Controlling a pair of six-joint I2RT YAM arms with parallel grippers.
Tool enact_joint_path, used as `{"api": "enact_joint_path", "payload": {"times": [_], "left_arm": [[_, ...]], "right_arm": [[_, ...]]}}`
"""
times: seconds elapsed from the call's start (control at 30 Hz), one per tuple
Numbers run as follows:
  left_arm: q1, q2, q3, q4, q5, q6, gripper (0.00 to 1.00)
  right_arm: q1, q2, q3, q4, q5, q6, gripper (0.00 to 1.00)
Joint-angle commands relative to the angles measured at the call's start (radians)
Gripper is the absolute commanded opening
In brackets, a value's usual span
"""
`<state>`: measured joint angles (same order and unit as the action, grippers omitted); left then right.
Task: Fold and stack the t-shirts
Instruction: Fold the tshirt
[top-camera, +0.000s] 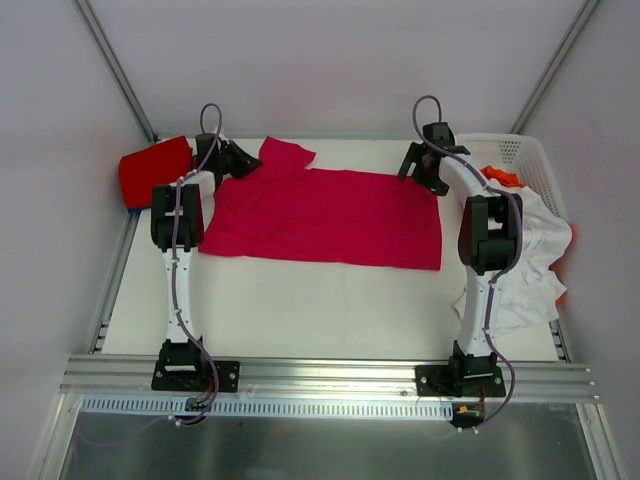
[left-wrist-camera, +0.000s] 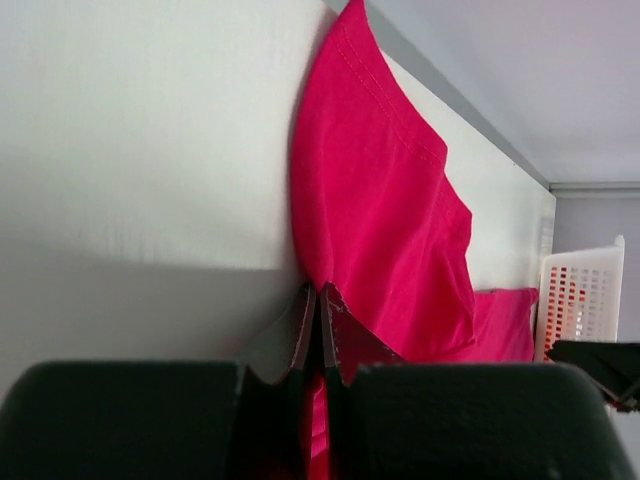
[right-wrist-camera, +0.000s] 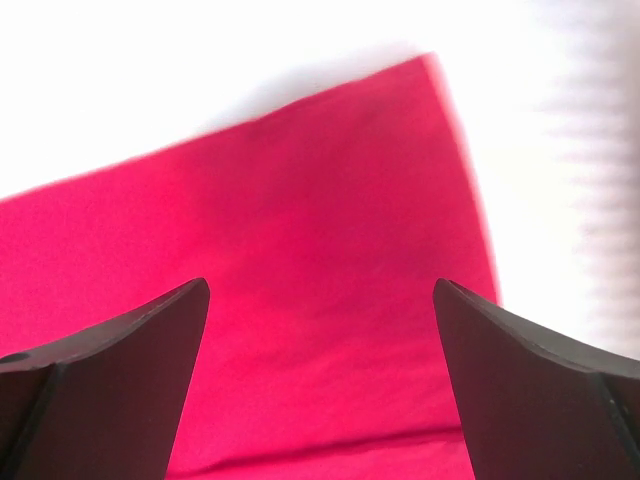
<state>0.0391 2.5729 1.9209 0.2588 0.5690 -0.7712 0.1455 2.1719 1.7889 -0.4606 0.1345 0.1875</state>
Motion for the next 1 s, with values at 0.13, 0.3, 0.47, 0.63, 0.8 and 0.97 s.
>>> {"api": "enact_joint_path", "payload": {"times": [0.13,0.3,0.47,0.63,0.8,0.97], "left_arm": [[0.028,-0.089,-0.175,0.226,-0.006,-0.05,0.0],[0.028,-0.091,-0.181,0.243,-0.003,-0.051,0.0],[0.028,-0.097,-0.198,0.264,0.0,-0.051,0.0],[0.028,-0.1,-0.207,0.278,0.002,-0.054,0.0],[0.03,-0.102,-0.212,0.287,0.002,-0.056,0.0],[0.031,-0.099,-0.211,0.29,0.002,-0.057,0.0]], "right_arm": [[-0.095,0.106,0.179,-0.127,0.132,0.058,0.99],[-0.141,0.134,0.239,-0.176,0.135,0.064,0.99],[-0.164,0.19,0.3,-0.173,0.038,0.07,1.0],[-0.173,0.316,0.455,-0.224,-0.097,0.127,0.99],[-0.167,0.362,0.463,-0.202,-0.17,0.175,0.99],[-0.165,0.329,0.417,-0.201,-0.15,0.178,0.99]]}}
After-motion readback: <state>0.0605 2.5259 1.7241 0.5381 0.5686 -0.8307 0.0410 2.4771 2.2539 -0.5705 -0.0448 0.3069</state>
